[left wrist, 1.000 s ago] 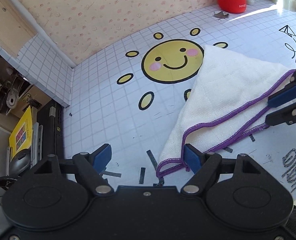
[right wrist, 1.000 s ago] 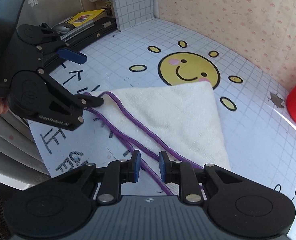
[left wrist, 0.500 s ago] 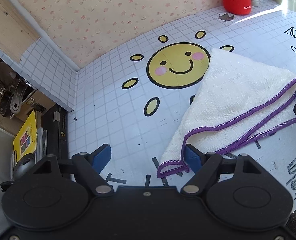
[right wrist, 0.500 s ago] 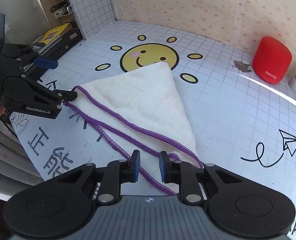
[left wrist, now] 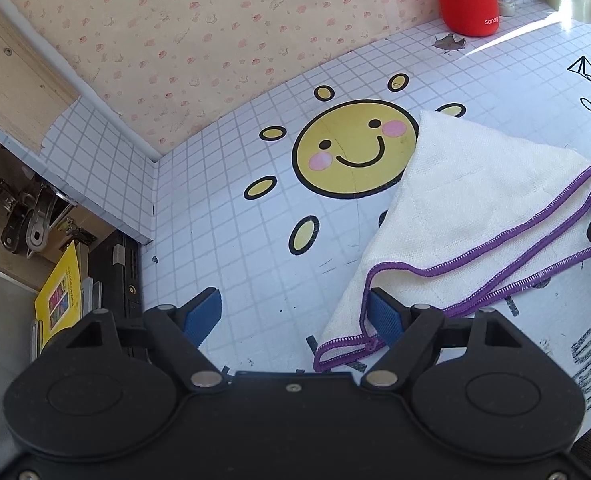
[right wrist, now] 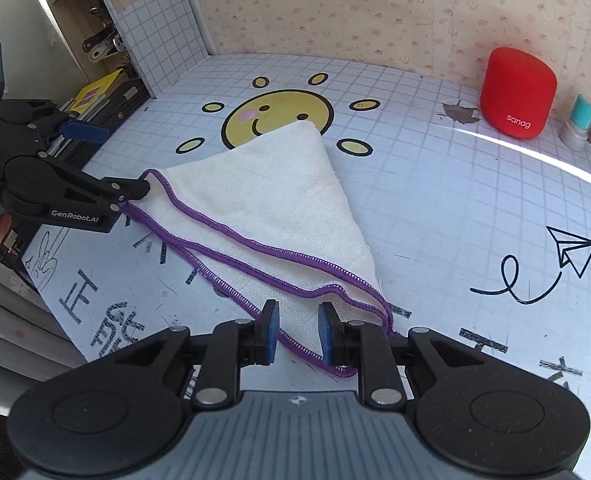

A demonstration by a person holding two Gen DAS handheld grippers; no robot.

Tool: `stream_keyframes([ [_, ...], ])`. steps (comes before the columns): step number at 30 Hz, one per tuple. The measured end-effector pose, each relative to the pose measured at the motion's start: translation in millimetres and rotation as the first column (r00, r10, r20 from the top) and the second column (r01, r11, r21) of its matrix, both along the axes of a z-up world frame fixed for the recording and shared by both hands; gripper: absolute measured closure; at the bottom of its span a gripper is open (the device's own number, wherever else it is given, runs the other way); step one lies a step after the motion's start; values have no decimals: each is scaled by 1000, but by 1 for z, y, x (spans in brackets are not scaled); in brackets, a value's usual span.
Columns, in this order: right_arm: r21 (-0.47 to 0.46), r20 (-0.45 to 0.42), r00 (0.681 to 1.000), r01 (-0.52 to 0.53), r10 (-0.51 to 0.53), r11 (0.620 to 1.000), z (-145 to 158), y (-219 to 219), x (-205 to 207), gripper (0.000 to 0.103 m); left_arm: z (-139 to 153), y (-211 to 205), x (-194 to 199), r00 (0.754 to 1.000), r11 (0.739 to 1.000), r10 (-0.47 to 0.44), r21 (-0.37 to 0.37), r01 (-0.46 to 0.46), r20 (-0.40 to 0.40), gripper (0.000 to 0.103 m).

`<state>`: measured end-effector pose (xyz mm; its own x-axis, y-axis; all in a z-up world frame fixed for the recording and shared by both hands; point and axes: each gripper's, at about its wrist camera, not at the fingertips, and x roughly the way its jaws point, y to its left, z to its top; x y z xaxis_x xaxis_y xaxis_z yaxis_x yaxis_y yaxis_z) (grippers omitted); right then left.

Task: Fold towel
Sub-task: 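Hold both open grippers at the folded edges, aligning the triangle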

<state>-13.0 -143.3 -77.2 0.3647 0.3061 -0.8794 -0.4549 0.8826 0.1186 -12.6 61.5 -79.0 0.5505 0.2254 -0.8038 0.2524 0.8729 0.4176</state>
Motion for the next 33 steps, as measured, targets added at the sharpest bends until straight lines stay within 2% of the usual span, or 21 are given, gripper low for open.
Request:
stream_keyframes([
  [4,-9,1,1000,22,-22,1000,-4,-2,3,81,-4,2,3,1000,998,-16,54,16,0,22],
  [7,-31,12,999,34,-34,999,-5,-12,5,75,-6,5,6,999,998,-37,60,37,-5,21],
  [13,-130,48,999,-6,12,991,-5,-18,7,75,-6,-3,5,997,994,-75,78,74,10,19],
  [14,-139,56,998,-13,21,990,-3,-18,7,73,-6,-5,4,997,993,-82,87,81,12,19],
  [15,-146,63,998,-19,28,989,-2,-18,6,63,-6,-6,4,996,992,-87,90,86,11,19],
  [17,-160,79,996,-31,44,987,1,-18,6,57,-6,-6,4,996,992,-90,84,89,5,19],
  [25,-228,133,983,-93,126,969,11,-11,7,57,-5,-5,5,996,993,-85,79,85,-2,19],
  [28,-221,131,980,-116,148,968,14,-7,8,57,-4,-2,6,997,994,-75,77,75,6,19],
  [32,-311,128,959,-203,252,929,5,1,7,57,-2,0,9,998,995,-67,78,67,8,19],
  [33,-309,121,958,-212,259,927,3,1,9,57,-2,0,10,998,995,-66,77,65,8,19],
])
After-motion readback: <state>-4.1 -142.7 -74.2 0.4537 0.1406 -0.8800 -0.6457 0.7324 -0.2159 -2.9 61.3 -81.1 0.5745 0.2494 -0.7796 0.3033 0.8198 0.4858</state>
